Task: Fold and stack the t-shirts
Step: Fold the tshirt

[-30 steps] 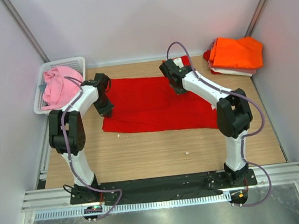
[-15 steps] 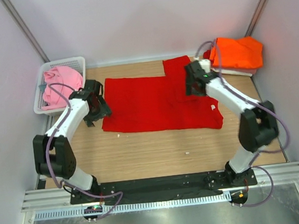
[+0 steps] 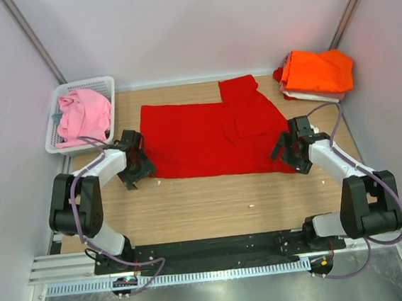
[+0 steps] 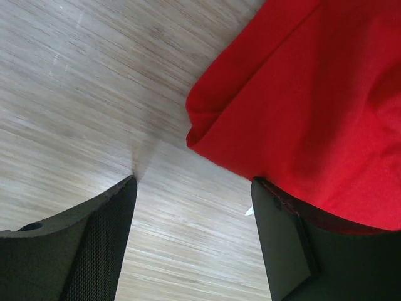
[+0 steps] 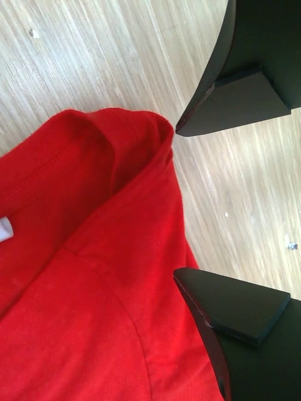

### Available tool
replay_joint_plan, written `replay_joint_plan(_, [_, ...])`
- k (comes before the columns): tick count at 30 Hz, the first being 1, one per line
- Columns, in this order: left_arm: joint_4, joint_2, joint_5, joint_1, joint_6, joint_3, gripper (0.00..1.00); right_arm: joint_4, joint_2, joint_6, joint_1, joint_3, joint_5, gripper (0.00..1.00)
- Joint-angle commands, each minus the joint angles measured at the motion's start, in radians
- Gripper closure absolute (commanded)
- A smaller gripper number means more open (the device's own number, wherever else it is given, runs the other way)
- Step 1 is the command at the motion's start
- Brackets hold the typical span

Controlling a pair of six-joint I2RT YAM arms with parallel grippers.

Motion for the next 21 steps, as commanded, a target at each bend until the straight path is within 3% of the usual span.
replay_joint_plan(1, [0.090,0.057,-0.023,0.006,-0.017,0.029,0.25,0.104,0.031,0.027,-0.024,-0.017,-0.086,0.09])
replay_joint_plan(3, [0.096,0.079,-0.028,0.009,-0.020,0.035,0.29,0.129,0.048,0.030,-0.027,-0.026,-0.086,0.11])
replay_joint_plan(6, [0.116,0.105,-0.028,0.012,-0.022,0.038,0.56,0.161,0.080,0.032,-0.032,-0.043,-0.086,0.17])
replay_joint_plan(7, [0.124,0.108,-0.026,0.012,-0.019,0.038,0.82,0.165,0.085,0.029,-0.035,-0.052,-0.078,0.20])
replay_joint_plan(8, [0.124,0.114,-0.025,0.012,-0.013,0.043,0.96,0.173,0.093,0.023,-0.040,-0.055,-0.068,0.28])
replay_joint_plan(10, [0.112,0.105,-0.031,0.012,0.000,0.050,1.00,0.178,0.091,0.013,-0.059,-0.069,-0.031,0.48])
replay_joint_plan(11, [0.099,0.093,-0.043,0.012,-0.005,0.049,1.00,0.175,0.088,0.010,-0.066,-0.074,-0.019,0.65])
replay_joint_plan(14, [0.035,0.016,-0.081,0.018,-0.025,0.037,1.00,0.164,0.059,0.000,-0.110,-0.093,-0.003,0.95])
replay_joint_plan(21, [-0.091,-0.170,-0.080,0.031,-0.042,-0.017,1.00,0.089,-0.068,0.030,-0.119,-0.127,0.038,0.99])
